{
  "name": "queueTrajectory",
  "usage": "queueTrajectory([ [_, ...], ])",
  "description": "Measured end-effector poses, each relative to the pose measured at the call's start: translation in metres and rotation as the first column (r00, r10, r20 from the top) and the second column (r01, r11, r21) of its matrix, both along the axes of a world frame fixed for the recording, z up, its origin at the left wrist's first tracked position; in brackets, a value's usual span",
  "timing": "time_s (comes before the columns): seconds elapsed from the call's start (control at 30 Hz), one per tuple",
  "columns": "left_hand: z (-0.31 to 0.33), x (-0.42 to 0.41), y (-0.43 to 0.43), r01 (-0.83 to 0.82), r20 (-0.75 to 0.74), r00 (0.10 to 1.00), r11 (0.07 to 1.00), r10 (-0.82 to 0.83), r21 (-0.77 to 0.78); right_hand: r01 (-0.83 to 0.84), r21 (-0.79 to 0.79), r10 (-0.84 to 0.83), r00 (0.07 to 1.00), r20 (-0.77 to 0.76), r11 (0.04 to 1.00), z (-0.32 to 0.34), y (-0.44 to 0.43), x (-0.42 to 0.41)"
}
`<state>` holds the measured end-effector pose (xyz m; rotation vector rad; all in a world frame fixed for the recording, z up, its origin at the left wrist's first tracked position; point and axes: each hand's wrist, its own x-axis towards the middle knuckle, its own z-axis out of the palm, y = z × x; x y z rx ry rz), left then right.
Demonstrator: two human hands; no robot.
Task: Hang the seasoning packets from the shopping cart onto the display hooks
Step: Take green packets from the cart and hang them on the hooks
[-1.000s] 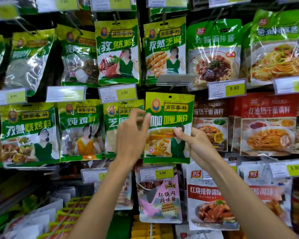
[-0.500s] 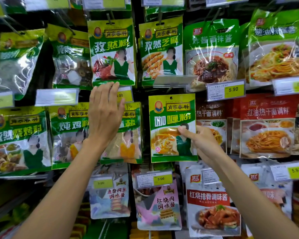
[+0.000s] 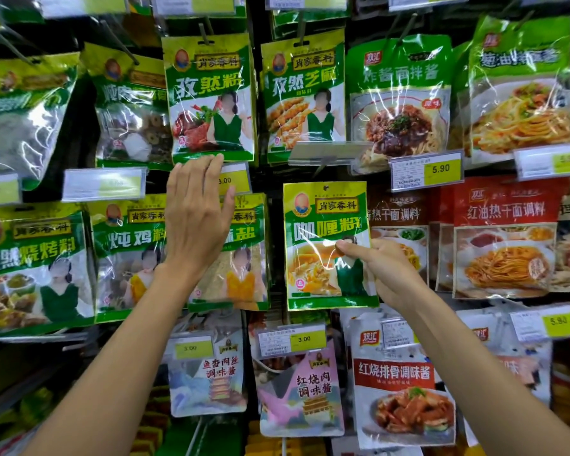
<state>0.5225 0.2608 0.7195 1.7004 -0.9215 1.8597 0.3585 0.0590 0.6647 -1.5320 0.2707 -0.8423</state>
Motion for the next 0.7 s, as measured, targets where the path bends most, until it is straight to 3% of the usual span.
queueTrajectory([
  [0.3,0.000,0.000,0.001,-0.002,0.000,1.000,1.000,0.002,0.011,0.008,0.076,-0.006,1.000,-0.027,0.997,0.004,-0.005,0.007],
  [0.5,0.000,0.001,0.002,0.003,0.010,1.000,1.000,-0.003,0.013,0.189,-0.038,-0.190,0.981,-0.039,0.981,0.007,-0.014,0.036],
  [0.7,0.001,0.000,0.002,-0.001,0.011,1.000,1.000,0.001,0.021,0.383,-0.210,-0.407,0.909,-0.090,0.900,0.006,-0.019,0.059],
])
